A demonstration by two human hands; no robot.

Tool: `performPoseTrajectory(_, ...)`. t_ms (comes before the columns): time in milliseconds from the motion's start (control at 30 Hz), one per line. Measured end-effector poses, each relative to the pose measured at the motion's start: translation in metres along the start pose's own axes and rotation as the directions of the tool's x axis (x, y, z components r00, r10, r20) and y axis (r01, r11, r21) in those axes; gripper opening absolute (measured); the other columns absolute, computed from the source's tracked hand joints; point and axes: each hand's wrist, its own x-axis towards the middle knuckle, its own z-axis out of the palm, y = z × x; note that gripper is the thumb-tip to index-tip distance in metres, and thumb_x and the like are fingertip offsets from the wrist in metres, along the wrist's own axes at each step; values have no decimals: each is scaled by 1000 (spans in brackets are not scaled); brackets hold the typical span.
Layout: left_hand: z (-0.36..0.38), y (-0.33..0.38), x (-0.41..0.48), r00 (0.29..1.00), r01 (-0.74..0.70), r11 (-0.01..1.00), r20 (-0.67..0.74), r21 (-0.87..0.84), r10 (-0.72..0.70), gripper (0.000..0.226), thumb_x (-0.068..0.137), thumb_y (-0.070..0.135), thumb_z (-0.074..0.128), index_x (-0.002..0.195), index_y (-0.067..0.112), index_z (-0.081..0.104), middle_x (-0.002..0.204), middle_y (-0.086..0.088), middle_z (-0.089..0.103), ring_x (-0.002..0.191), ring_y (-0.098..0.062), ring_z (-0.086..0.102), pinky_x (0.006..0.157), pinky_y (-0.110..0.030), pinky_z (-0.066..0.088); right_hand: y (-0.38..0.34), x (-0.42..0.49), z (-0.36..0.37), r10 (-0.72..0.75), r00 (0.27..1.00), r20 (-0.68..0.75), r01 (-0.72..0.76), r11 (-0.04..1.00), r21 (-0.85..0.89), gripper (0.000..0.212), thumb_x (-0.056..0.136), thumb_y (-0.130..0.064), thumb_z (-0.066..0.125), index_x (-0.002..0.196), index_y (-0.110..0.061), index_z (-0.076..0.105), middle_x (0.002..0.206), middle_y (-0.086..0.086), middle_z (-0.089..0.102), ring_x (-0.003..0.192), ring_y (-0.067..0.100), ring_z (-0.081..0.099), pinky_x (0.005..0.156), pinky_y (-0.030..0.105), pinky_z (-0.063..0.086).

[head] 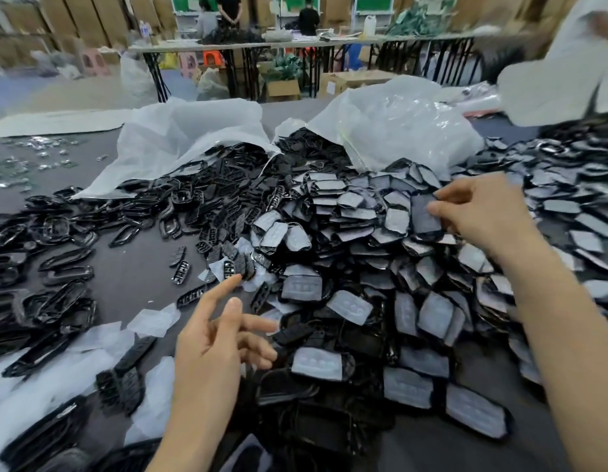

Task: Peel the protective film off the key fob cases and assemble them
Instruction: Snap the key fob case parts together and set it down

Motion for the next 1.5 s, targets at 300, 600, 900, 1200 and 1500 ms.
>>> performPoseTrajectory(300,-9,0,2,951,-251,796,-15,550,310,24,95,17,53,113,30,63,65,0,68,52,-16,62,51,-27,50,9,11,4,23,999,36,-11,953,-303,16,83,-17,71,95,-8,73,92,12,71,90,24,60,83,30,45)
performPoseTrajectory(600,-75,4,27,974,149,297,-192,943,121,26,91,20,61,116,15,67,119,-10,58,108,-33,53,94,-42,41,-87,-101,76,-465,844,268,449,885,122,6,86,-25,67,83,-20,69,75,-11,61,69,5,56,67,27,47)
performPoseTrajectory(900,-66,6,25,914,-41,569,-199,821,354,17,88,12,67,103,19,69,85,7,70,82,-14,65,80,-29,49,-84,-151,138,-535,715,451,495,842,214,22,93,-32,59,113,-23,62,97,-10,59,84,2,56,81,26,47)
performPoseTrajectory(1200,-16,0,15,999,22,996,-26,-82,-25,33,101,23,43,132,20,51,107,5,73,103,-9,67,79,-19,54,-87,-160,130,-479,819,314,261,800,541,28,79,-13,76,102,-26,67,74,-10,65,72,4,62,70,14,50)
performPoseTrajectory(1500,-4,9,1,976,149,959,191,-241,-104,42,87,59,50,126,46,55,132,14,59,123,-1,52,93,-18,48,-87,-159,125,-418,874,248,204,778,594,25,76,-9,78,78,-27,61,68,-7,61,67,7,57,64,10,43)
